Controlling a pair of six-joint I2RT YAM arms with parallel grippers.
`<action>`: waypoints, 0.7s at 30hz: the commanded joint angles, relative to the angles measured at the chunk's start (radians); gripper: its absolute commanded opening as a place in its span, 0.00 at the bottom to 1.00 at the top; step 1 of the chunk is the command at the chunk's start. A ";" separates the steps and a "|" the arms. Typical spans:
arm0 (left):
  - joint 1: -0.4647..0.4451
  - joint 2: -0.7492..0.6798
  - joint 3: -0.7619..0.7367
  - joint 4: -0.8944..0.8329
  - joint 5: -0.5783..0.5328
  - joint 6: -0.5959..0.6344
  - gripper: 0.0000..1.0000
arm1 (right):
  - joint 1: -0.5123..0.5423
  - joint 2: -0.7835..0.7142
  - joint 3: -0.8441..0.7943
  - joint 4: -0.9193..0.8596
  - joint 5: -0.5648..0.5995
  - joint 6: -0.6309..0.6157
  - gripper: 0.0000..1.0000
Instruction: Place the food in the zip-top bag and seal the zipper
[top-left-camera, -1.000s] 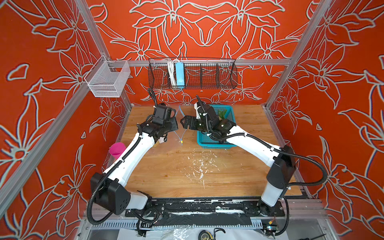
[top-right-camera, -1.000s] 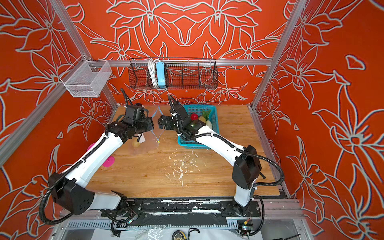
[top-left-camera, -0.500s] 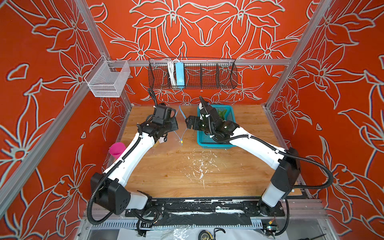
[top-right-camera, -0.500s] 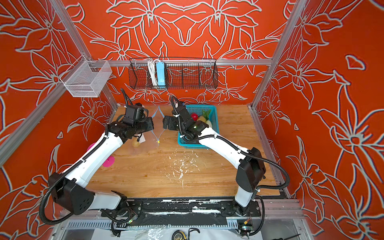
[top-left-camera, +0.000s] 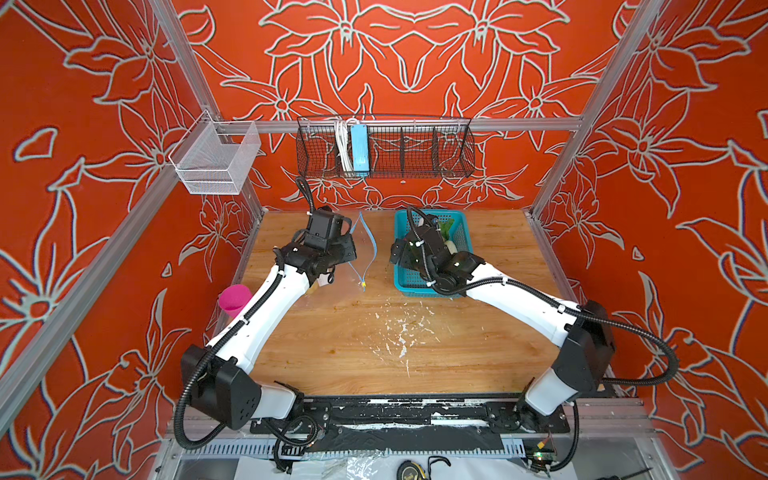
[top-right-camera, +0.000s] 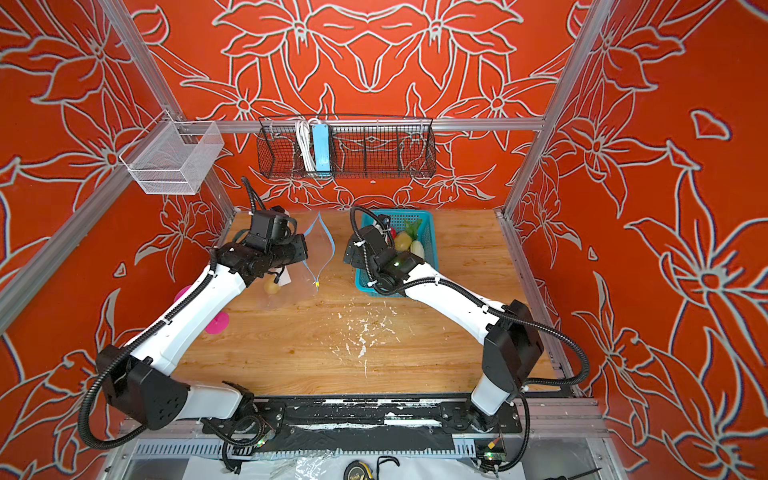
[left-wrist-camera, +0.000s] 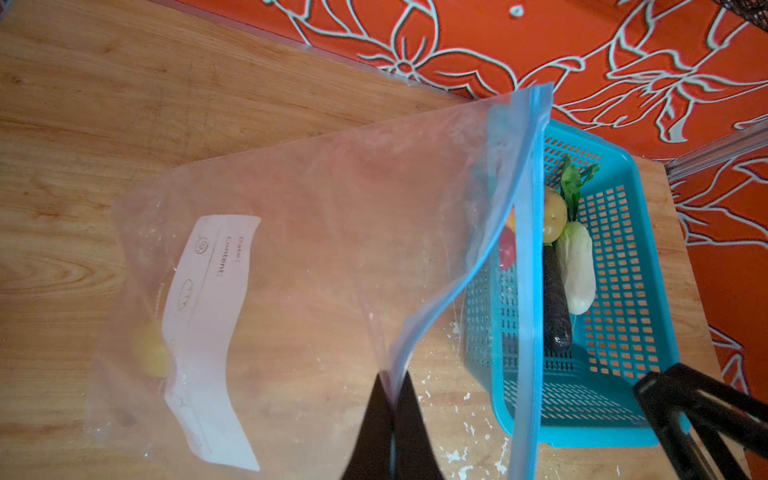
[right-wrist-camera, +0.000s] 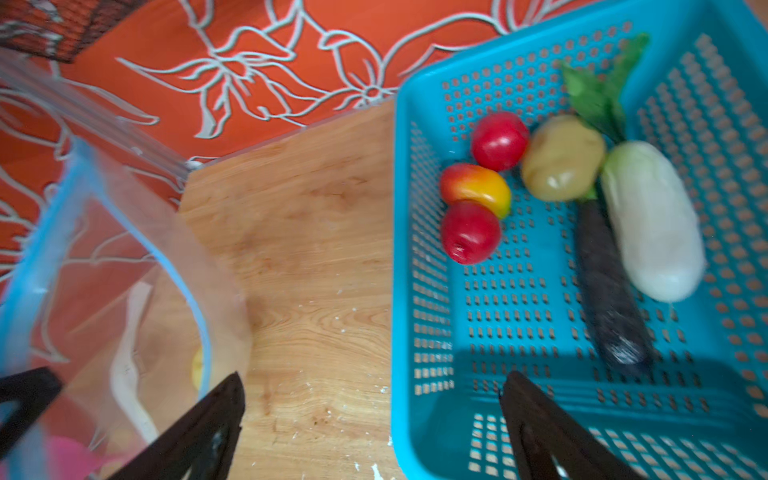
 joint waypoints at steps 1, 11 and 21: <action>0.007 -0.009 -0.005 -0.007 -0.002 -0.005 0.00 | -0.030 -0.029 -0.028 0.017 0.034 0.091 0.98; 0.007 -0.013 -0.012 0.000 -0.008 -0.002 0.00 | -0.090 0.016 -0.008 -0.046 -0.062 0.135 0.98; 0.007 -0.009 -0.015 0.007 0.000 -0.003 0.00 | -0.131 0.058 -0.004 -0.052 -0.127 0.196 0.98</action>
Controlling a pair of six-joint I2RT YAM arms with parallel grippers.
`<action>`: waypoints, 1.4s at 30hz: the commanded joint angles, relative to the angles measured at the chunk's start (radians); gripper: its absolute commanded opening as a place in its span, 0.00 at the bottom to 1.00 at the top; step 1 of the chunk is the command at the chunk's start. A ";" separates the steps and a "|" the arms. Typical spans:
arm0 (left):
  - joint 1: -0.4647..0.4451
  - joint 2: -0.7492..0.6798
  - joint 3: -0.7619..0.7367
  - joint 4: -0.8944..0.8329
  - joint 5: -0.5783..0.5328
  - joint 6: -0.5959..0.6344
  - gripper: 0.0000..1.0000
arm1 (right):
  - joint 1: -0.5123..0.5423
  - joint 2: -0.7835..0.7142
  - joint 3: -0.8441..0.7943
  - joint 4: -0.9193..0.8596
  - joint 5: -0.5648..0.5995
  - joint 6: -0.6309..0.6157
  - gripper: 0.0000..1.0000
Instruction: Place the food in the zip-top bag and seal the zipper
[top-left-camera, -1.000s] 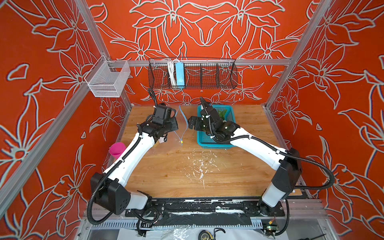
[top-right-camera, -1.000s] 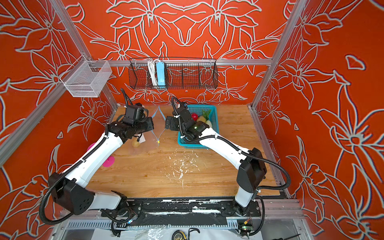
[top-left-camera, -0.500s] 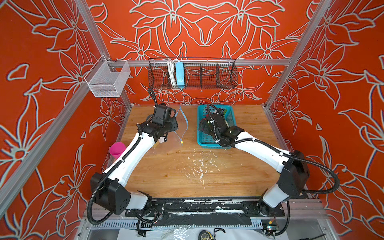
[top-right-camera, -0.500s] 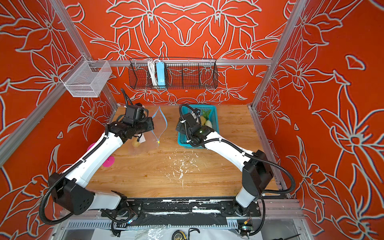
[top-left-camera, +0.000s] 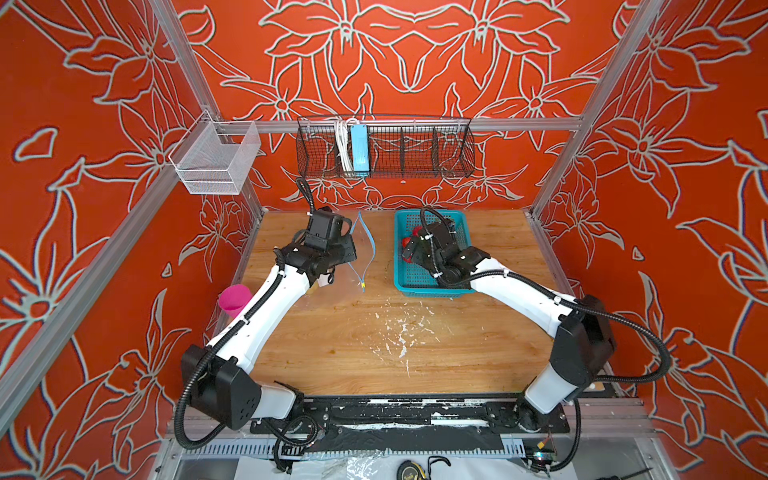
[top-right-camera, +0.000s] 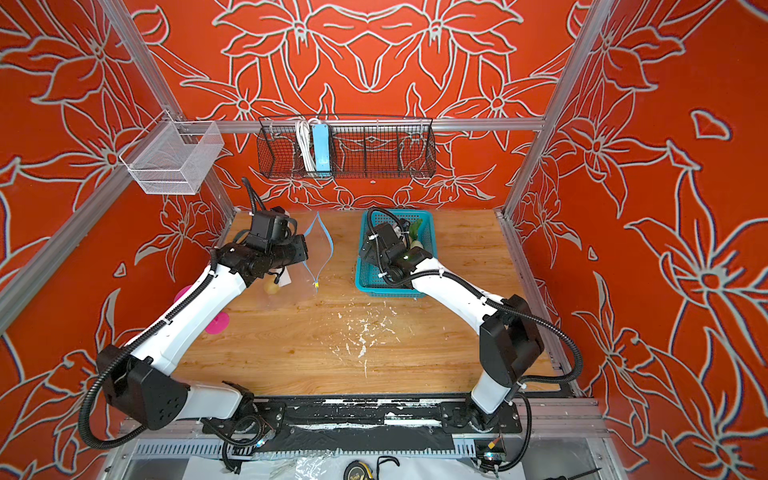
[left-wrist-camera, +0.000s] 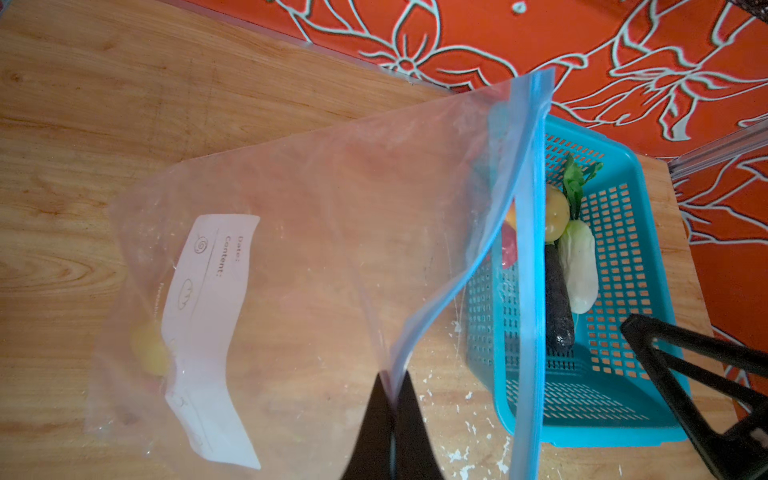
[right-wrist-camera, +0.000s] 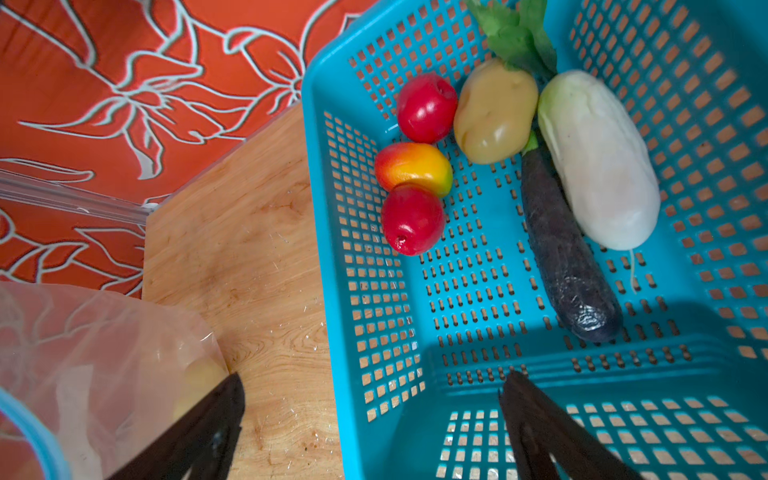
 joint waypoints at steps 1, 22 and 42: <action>0.006 -0.009 -0.008 0.006 0.002 -0.003 0.00 | -0.017 0.028 0.022 -0.022 -0.035 0.041 0.98; 0.006 -0.016 -0.018 0.018 0.003 -0.007 0.00 | -0.083 0.155 0.036 0.005 -0.172 0.086 0.98; 0.006 -0.011 -0.015 0.015 0.016 -0.005 0.00 | -0.123 0.211 0.066 0.036 -0.129 0.079 0.98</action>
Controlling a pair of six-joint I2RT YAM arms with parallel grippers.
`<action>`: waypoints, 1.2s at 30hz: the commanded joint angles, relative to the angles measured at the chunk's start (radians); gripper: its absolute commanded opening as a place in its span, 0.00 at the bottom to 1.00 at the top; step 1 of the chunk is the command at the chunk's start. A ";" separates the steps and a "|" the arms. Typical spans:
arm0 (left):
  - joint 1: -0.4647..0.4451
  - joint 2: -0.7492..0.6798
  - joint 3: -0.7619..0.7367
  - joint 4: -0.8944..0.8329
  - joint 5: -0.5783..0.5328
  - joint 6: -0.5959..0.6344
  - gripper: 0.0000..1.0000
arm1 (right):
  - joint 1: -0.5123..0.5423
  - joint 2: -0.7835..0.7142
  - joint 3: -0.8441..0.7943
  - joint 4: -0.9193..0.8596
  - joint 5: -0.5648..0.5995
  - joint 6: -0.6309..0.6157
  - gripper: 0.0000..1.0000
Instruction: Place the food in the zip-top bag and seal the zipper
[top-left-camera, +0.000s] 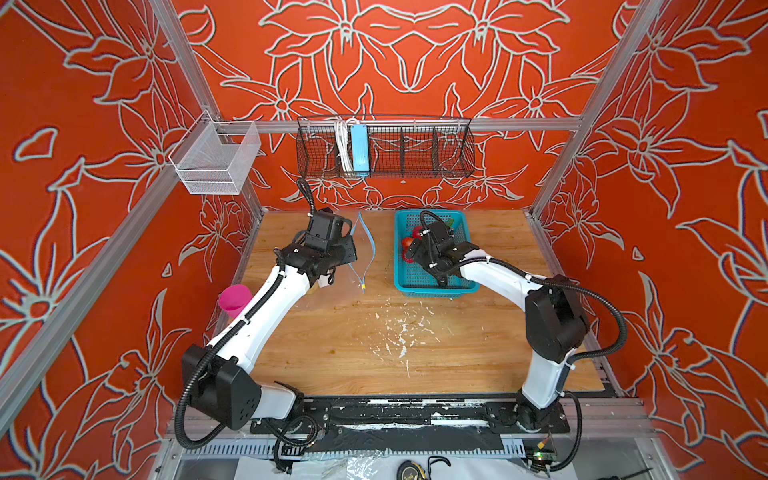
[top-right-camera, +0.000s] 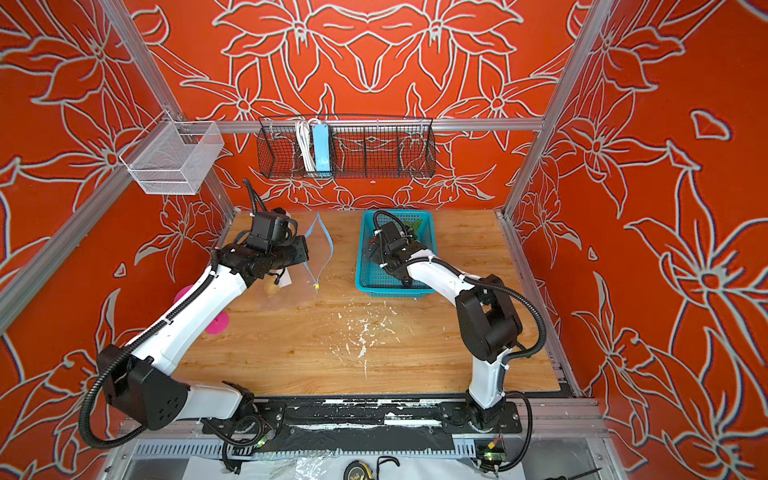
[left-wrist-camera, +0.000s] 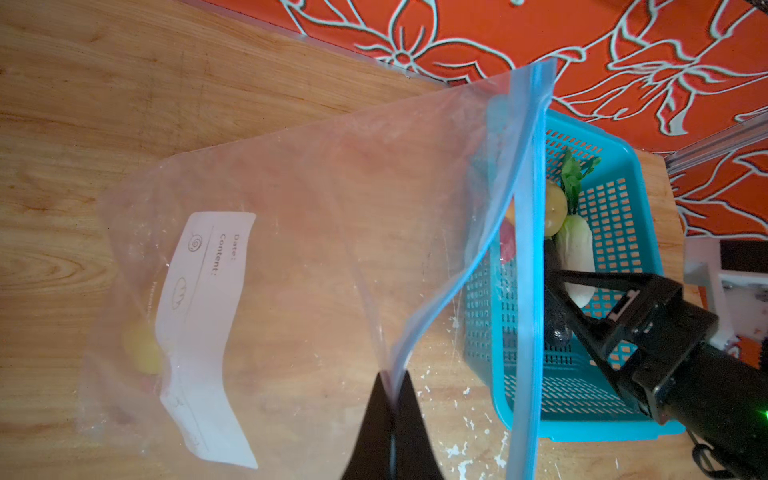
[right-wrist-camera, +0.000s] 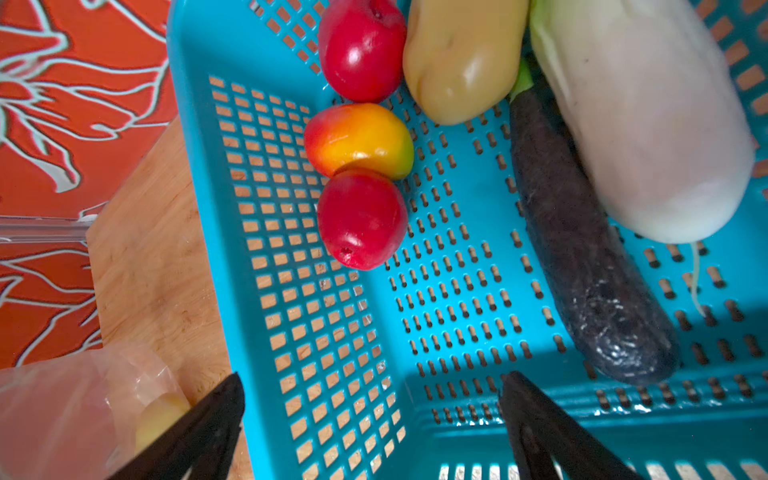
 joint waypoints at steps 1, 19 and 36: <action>0.006 -0.008 -0.005 0.009 0.001 -0.005 0.00 | -0.015 0.033 0.028 0.022 0.005 0.009 0.98; 0.007 0.001 0.000 0.003 0.007 -0.003 0.00 | -0.072 0.205 0.128 0.111 -0.184 0.064 0.96; 0.006 0.006 0.000 0.000 -0.006 -0.004 0.00 | -0.092 0.276 0.173 0.114 -0.185 0.135 0.82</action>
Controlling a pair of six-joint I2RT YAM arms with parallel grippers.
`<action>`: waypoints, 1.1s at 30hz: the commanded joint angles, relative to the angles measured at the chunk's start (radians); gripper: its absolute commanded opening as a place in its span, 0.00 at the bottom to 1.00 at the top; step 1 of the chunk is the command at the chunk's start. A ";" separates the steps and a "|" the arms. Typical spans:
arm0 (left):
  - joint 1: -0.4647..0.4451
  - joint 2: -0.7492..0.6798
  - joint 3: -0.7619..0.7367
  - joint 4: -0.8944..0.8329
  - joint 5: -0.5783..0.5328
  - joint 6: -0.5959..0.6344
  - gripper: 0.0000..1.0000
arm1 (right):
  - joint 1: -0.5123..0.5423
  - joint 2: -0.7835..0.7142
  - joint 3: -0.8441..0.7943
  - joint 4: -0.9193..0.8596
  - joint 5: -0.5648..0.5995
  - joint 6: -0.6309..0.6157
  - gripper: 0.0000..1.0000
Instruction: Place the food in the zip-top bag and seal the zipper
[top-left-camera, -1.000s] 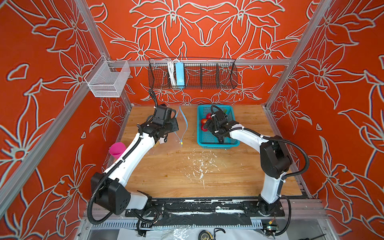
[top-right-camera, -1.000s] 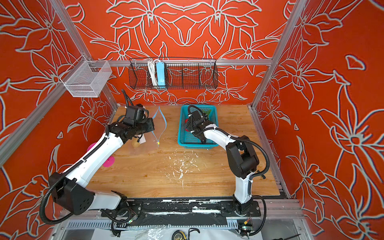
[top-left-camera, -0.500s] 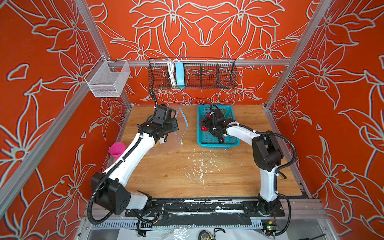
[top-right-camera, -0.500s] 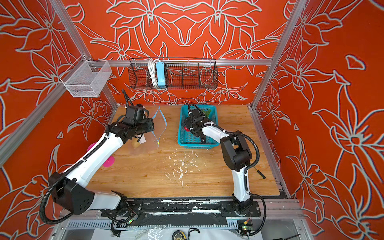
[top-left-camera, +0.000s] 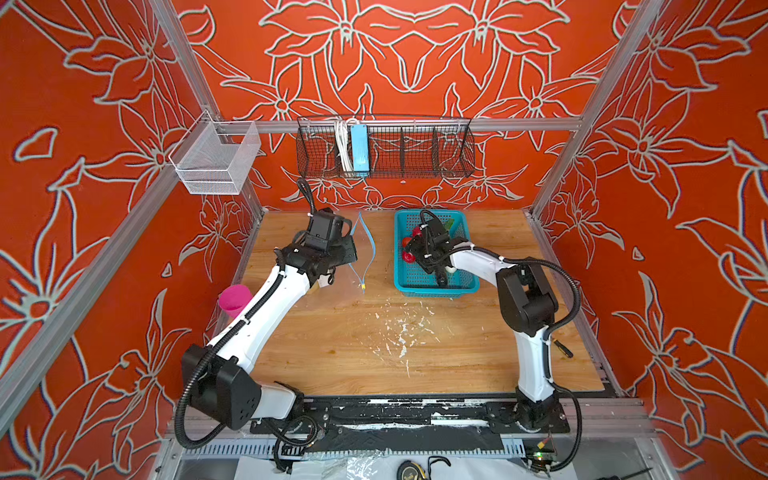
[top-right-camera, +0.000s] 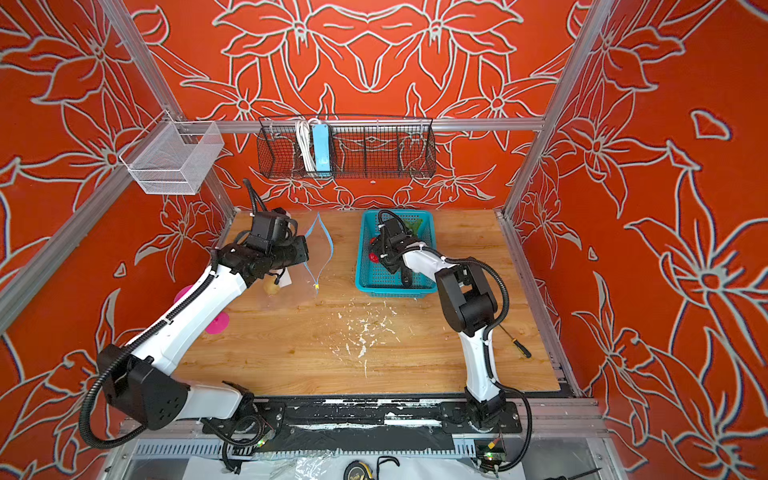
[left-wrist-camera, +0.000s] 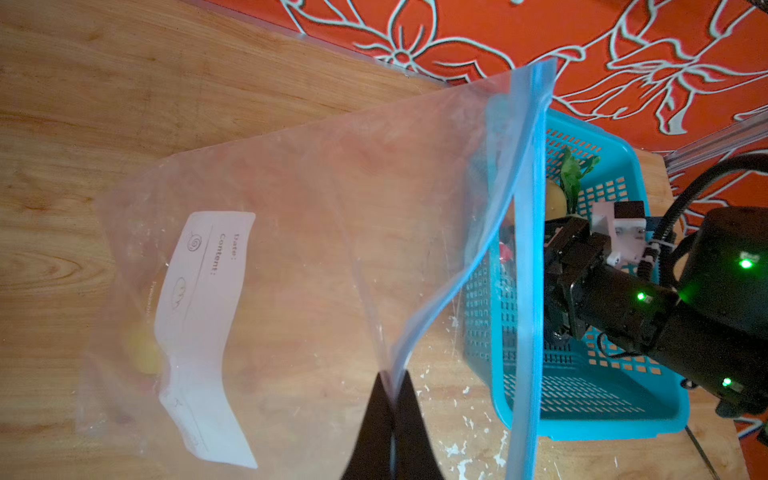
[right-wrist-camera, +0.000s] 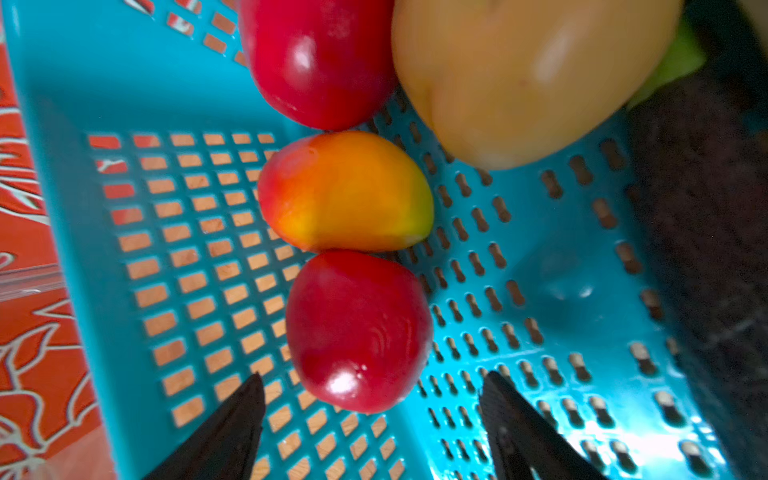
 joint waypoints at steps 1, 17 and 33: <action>0.006 0.007 0.000 0.000 -0.007 -0.004 0.00 | -0.009 0.025 0.027 0.005 -0.004 0.046 0.81; 0.006 0.007 0.002 0.002 -0.001 -0.005 0.00 | -0.014 0.099 0.104 -0.017 -0.035 0.089 0.78; 0.006 0.008 0.002 0.002 -0.001 -0.003 0.00 | -0.017 0.106 0.083 0.037 -0.062 0.118 0.59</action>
